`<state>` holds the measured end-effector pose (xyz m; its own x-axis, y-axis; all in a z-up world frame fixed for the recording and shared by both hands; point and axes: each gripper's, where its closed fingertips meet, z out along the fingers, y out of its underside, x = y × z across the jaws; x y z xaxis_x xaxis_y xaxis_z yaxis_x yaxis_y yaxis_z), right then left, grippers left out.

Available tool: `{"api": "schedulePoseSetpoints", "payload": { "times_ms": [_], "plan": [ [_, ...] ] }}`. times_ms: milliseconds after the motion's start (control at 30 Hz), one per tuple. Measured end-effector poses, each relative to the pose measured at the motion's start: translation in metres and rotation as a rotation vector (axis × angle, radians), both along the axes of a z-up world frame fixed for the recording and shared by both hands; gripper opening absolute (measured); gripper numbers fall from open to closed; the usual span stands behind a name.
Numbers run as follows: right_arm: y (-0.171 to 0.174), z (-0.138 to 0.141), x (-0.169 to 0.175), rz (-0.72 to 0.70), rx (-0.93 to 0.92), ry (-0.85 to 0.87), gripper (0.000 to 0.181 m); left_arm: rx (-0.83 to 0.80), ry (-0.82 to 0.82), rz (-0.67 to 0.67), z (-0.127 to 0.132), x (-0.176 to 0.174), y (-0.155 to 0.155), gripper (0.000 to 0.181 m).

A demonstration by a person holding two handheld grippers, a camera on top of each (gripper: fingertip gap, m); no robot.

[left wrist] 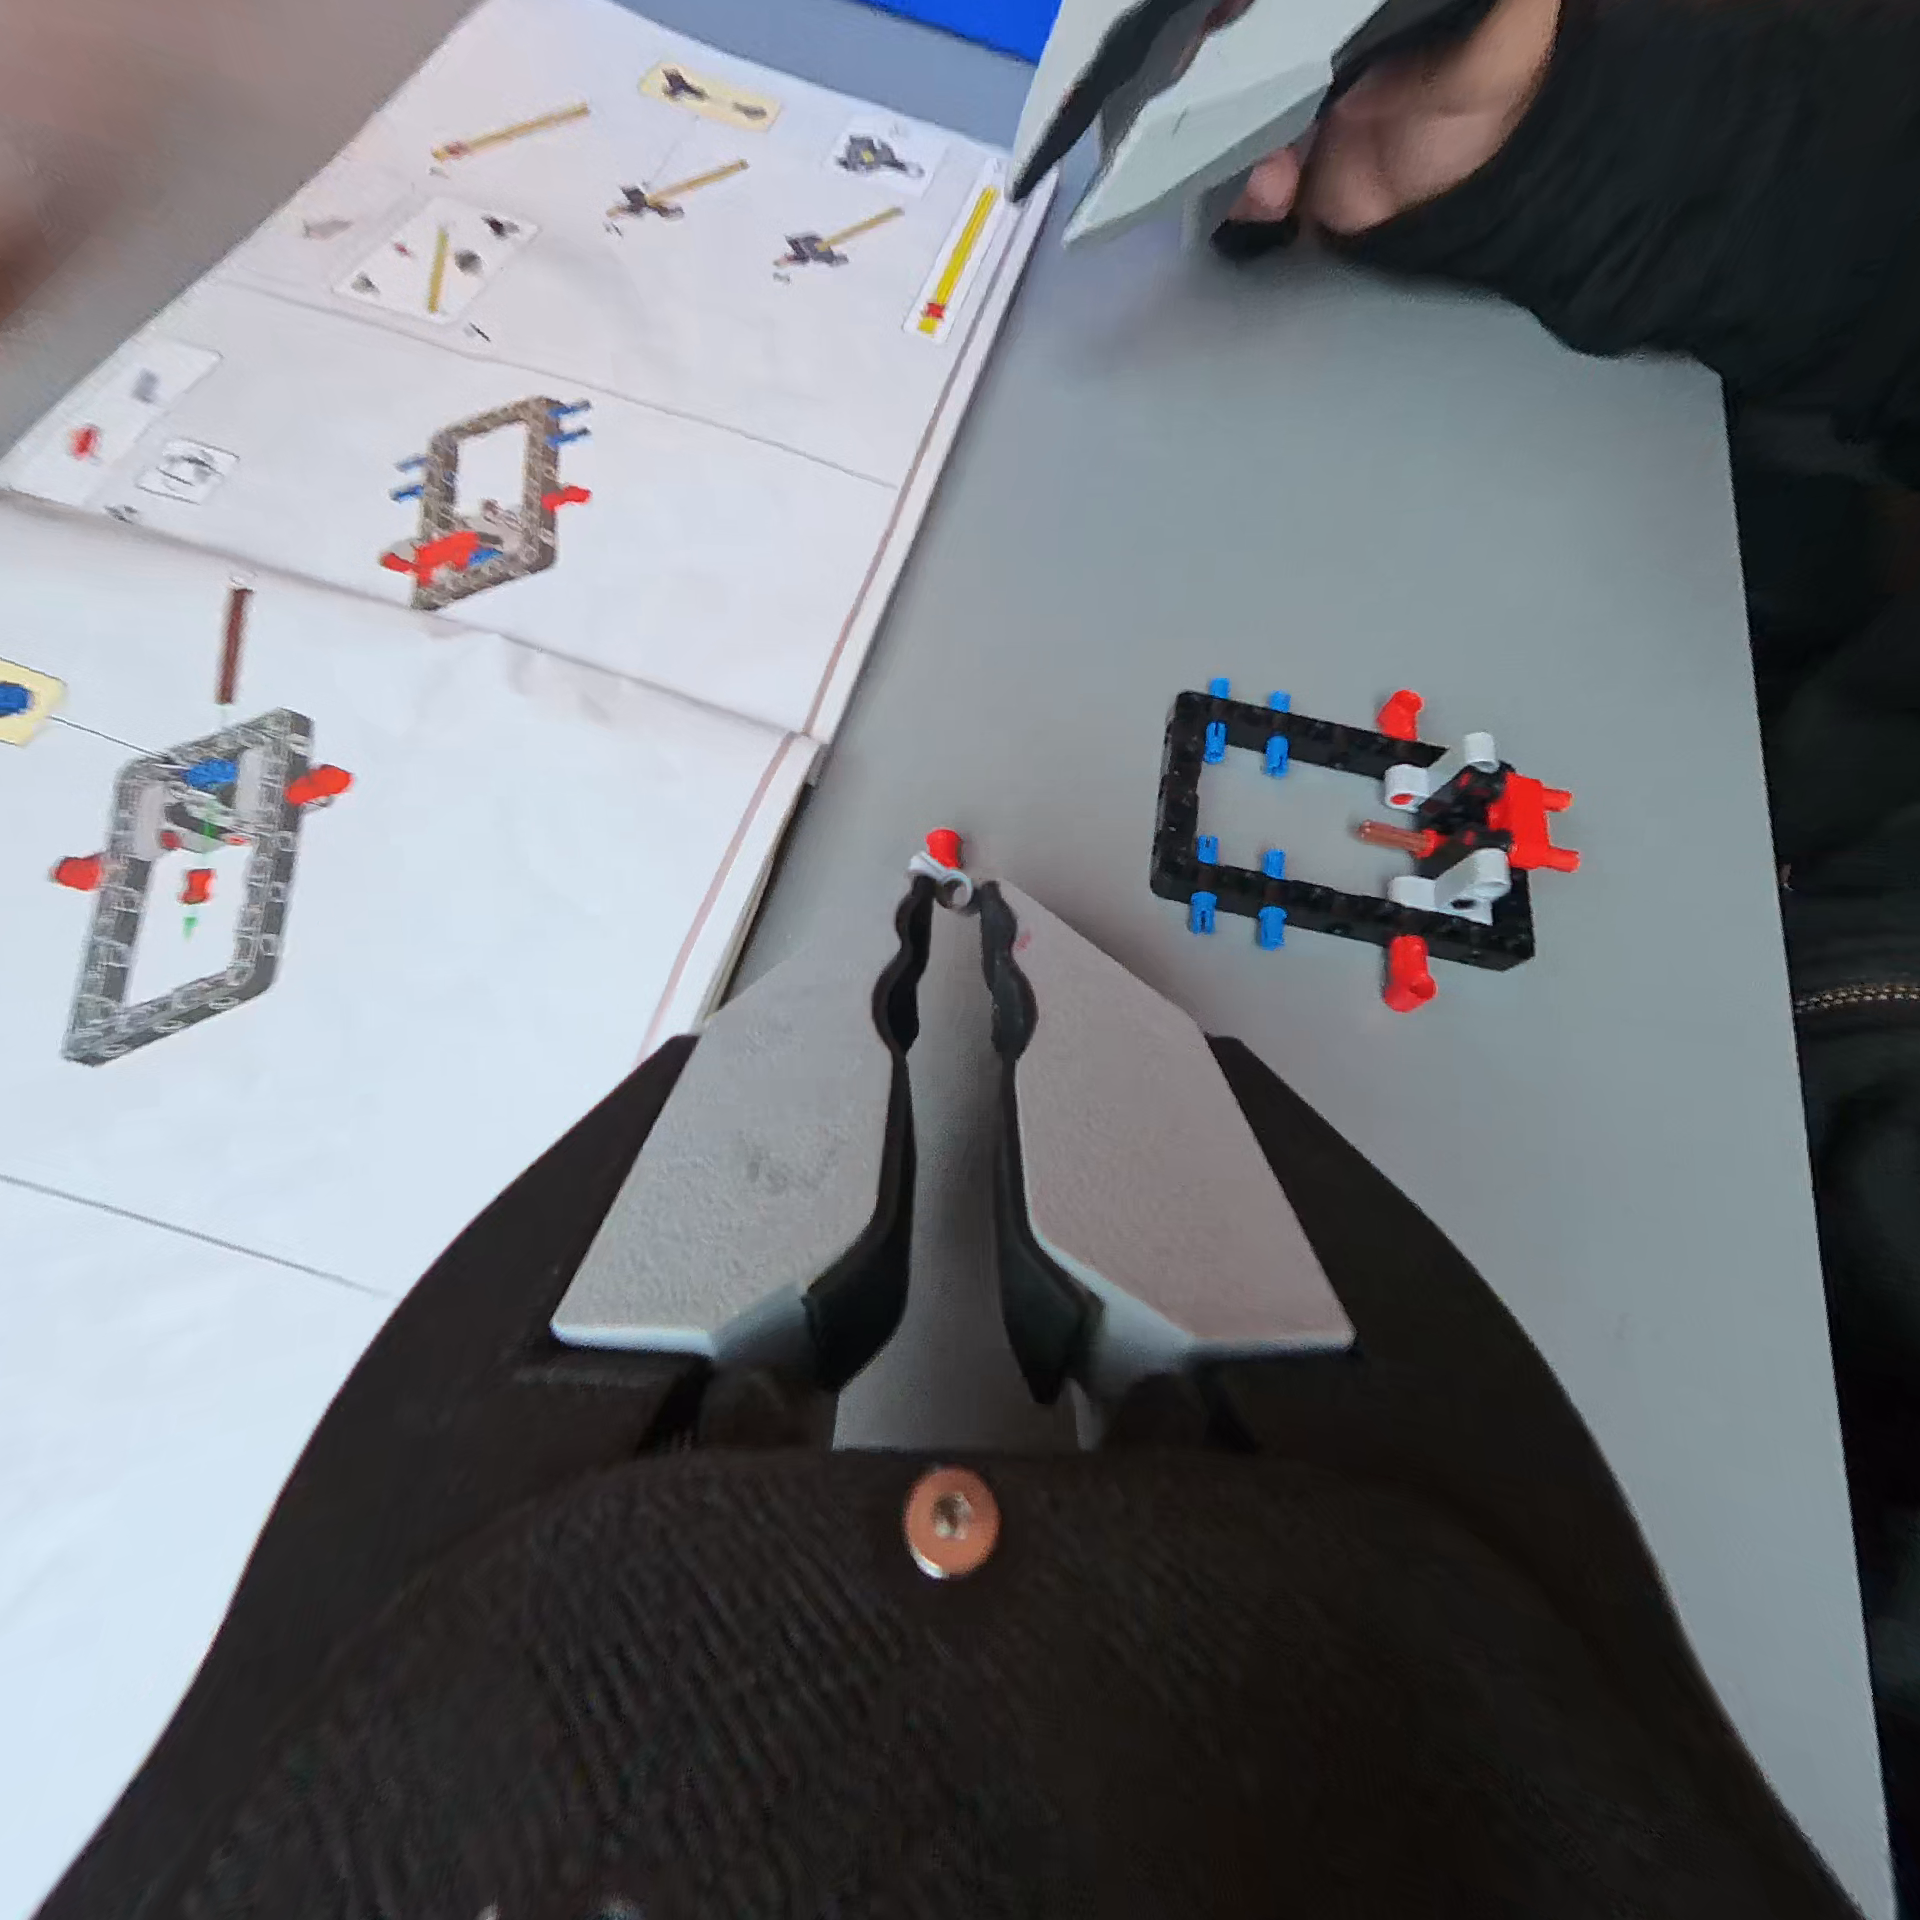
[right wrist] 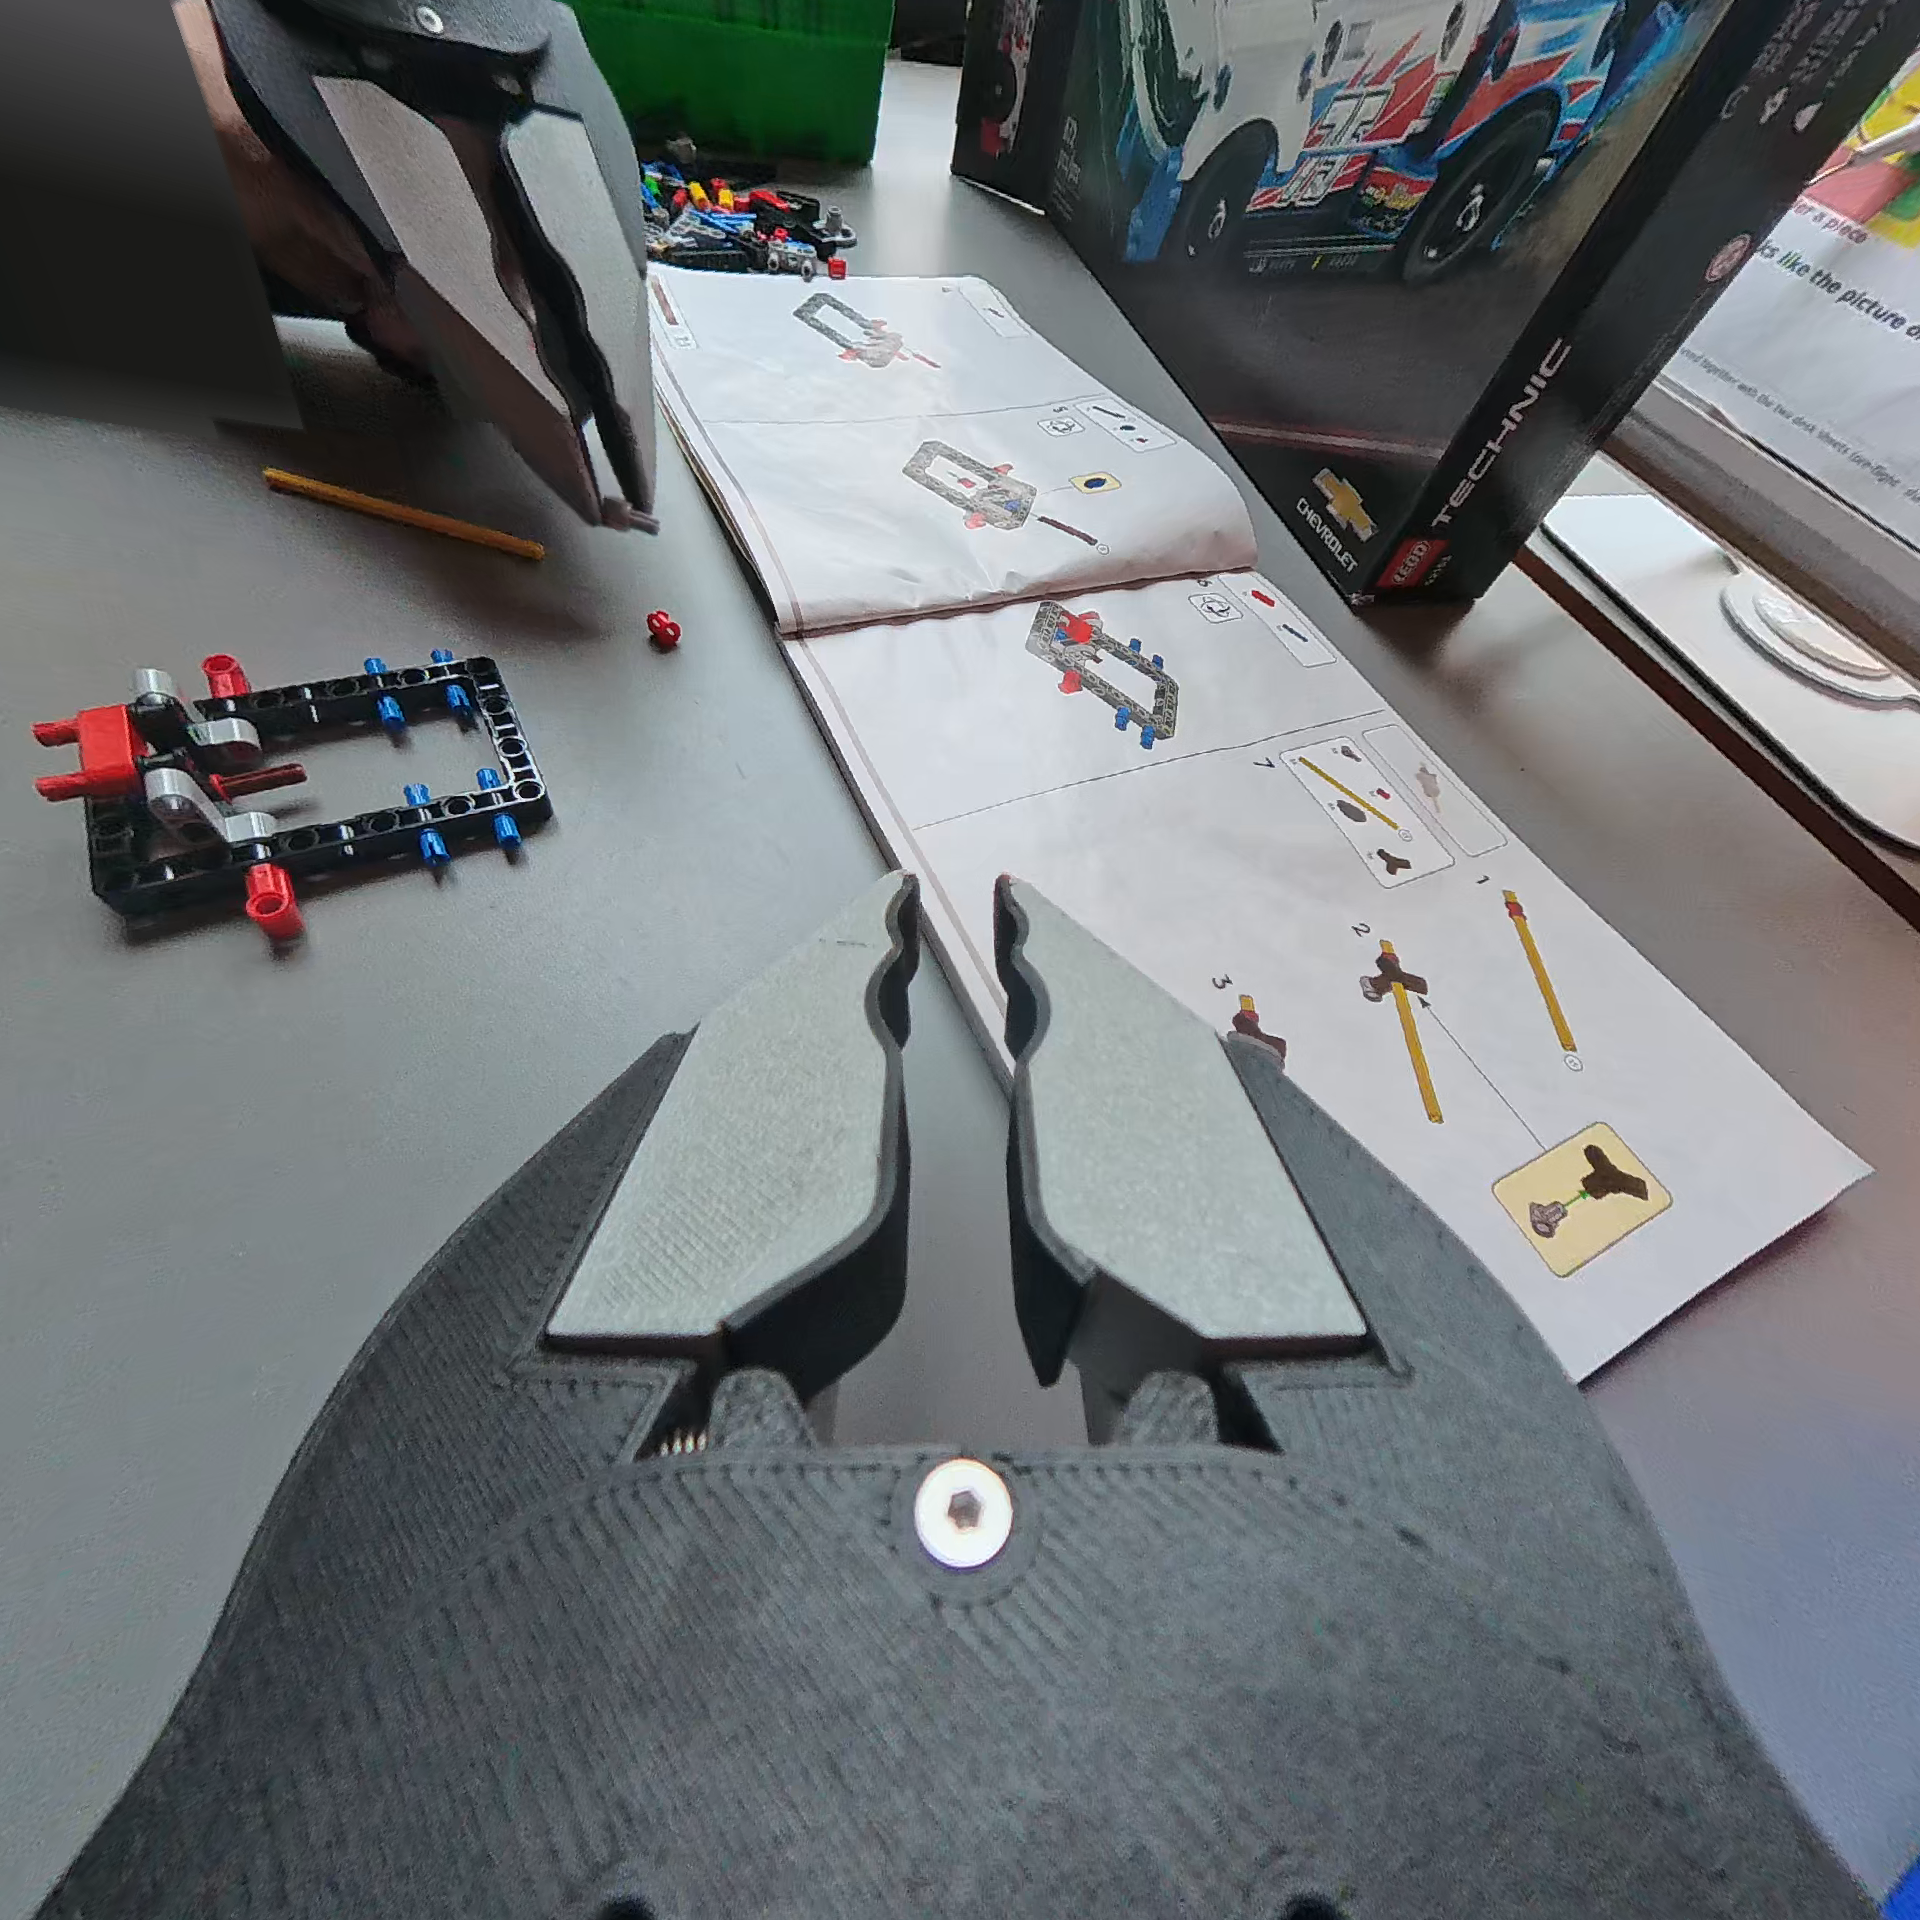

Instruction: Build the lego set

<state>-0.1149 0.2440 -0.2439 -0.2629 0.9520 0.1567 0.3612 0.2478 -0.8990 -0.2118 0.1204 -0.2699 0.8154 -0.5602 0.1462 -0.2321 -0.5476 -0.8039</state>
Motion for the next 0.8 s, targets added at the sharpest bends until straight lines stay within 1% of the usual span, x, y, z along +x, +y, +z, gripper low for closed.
{"api": "schedulePoseSetpoints", "payload": {
  "times_ms": [67, 133, 233, 333, 533, 667, 800],
  "plan": [
    [-0.001, -0.002, 0.0, 0.002, 0.009, -0.008, 0.011, -0.056, 0.055, 0.005, -0.012, 0.001, 0.0, 0.007],
    [-0.001, -0.002, 0.0, 0.001, 0.017, -0.009, 0.01, -0.055, 0.101, 0.008, -0.016, 0.001, 0.001, 0.007],
    [0.001, -0.002, 0.0, -0.003, 0.013, -0.008, 0.01, -0.087, 0.116, 0.012, -0.022, 0.0, 0.0, 0.007],
    [0.001, -0.001, 0.0, -0.004, 0.009, -0.006, 0.01, -0.108, 0.076, 0.011, -0.021, 0.0, 0.0, 0.009],
    [-0.001, -0.001, 0.001, 0.005, 0.018, -0.008, 0.01, -0.114, 0.049, 0.022, -0.02, -0.001, 0.0, 0.021],
    [0.0, 0.0, 0.001, 0.004, 0.013, -0.003, 0.01, -0.097, 0.018, 0.028, -0.015, -0.001, 0.001, 0.022],
    [0.0, 0.001, 0.001, 0.005, 0.008, 0.004, 0.01, -0.045, -0.033, 0.039, -0.003, -0.001, 0.003, 0.022]
  ]
}}
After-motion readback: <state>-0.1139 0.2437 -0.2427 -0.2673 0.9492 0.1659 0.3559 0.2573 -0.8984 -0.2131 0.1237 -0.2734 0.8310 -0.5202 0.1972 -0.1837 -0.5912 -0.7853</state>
